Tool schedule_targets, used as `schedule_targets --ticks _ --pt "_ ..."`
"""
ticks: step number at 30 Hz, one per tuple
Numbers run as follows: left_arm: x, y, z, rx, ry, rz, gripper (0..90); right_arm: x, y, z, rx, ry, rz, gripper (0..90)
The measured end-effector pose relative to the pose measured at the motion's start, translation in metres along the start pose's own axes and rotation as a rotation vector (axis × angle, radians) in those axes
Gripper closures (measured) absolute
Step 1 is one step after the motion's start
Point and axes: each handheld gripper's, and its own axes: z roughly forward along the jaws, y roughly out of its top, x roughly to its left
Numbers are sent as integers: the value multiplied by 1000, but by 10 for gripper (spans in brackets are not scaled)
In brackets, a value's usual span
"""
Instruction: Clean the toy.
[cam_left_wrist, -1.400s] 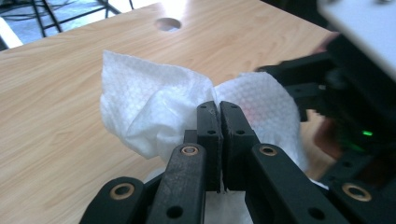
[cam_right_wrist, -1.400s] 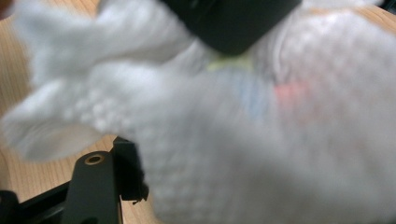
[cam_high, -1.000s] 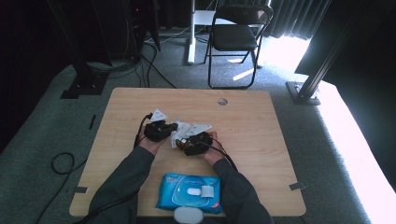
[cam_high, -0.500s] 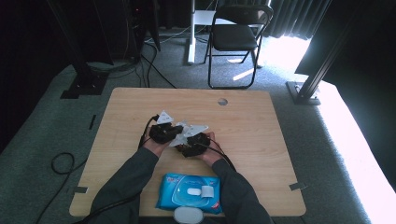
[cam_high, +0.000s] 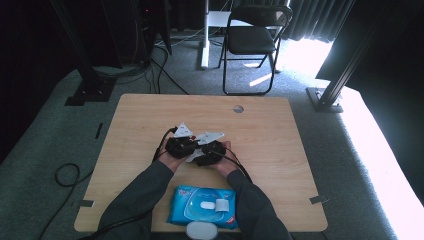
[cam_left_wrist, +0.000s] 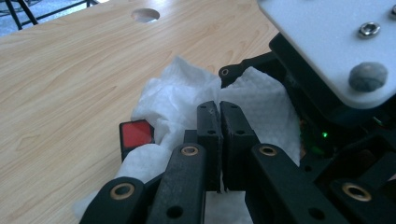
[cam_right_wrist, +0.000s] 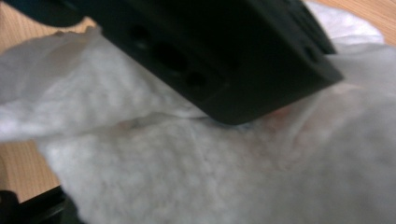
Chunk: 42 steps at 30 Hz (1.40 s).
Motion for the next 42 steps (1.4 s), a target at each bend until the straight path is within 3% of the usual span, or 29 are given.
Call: schedule_targets --ticks 14,33,42 --pt "26 -5 -14 -18 67 -76 877 1 -1 -4 -1 2 -14 340" --pt "72 -27 -33 25 187 -187 878 -12 -10 -19 -12 -29 12 340" --pt "61 -24 -25 46 180 -137 877 -7 -7 -18 -23 -1 -9 340"
